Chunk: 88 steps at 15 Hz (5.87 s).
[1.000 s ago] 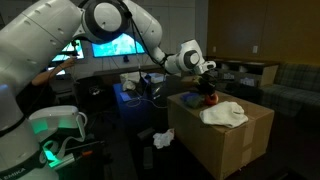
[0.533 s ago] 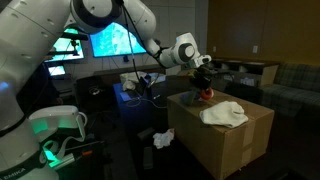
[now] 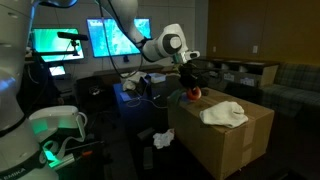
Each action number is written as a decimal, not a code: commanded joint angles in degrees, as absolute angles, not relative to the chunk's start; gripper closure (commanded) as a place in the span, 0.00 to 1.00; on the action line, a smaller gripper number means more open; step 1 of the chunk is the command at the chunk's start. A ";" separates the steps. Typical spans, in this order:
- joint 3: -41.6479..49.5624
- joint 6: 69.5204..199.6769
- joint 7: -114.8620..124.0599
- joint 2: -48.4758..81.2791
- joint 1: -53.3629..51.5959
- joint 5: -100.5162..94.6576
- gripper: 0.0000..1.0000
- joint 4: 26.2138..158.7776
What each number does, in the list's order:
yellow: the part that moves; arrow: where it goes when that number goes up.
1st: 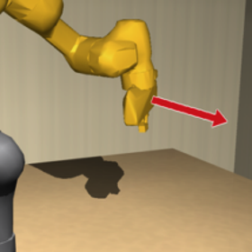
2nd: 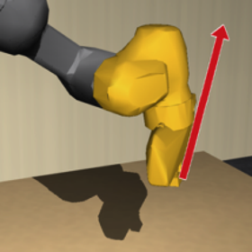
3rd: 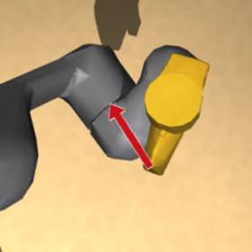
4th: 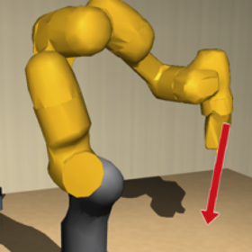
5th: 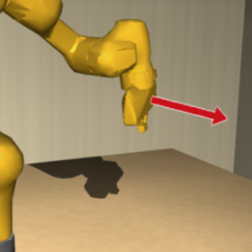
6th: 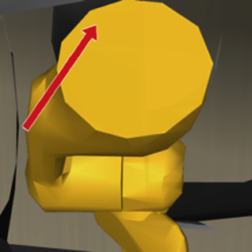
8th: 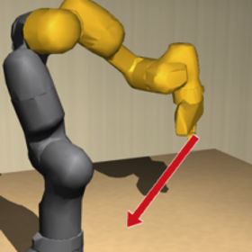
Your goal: Put the items on the table on to the box and the items on the box on to the table.
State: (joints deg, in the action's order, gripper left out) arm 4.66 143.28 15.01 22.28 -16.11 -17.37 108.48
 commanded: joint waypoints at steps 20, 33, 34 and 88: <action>7.50 171.37 28.14 23.55 -9.85 -25.15 0.89 141.19; 12.59 178.48 21.38 41.96 -20.00 -7.47 0.87 130.57; 13.13 178.60 20.98 42.95 -20.86 -6.27 0.87 129.95; -4.01 190.34 -0.56 46.77 -18.28 -3.57 0.00 138.90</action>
